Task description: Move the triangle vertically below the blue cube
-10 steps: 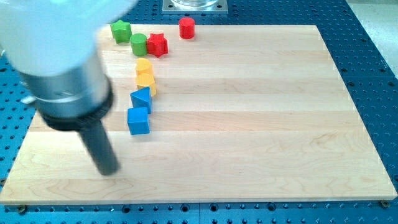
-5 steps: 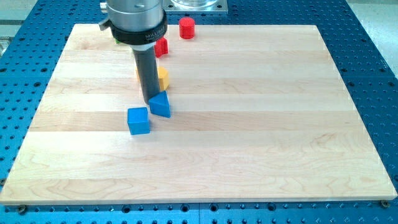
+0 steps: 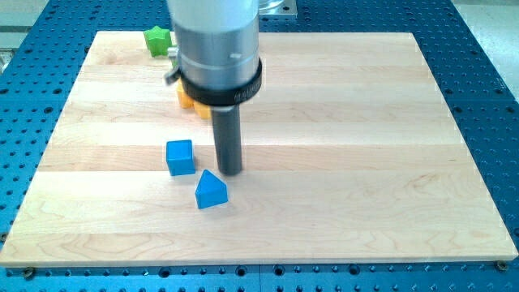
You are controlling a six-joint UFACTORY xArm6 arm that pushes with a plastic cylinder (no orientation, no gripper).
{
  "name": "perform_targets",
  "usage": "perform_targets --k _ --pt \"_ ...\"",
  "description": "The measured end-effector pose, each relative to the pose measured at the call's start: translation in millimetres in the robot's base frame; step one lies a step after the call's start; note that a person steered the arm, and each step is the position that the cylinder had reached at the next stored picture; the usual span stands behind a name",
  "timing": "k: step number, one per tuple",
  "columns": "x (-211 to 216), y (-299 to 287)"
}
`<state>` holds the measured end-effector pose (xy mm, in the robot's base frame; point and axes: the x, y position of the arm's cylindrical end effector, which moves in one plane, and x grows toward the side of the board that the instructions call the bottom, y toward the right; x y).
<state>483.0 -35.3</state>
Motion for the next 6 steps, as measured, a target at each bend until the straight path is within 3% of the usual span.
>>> perform_targets --k 1,2,3,4,6 --pt "-22.4 0.5" --pt "15.8 1.5" --pt "67.9 -34.4" --pt "83.3 -37.4" --pt "72.3 -146.1"
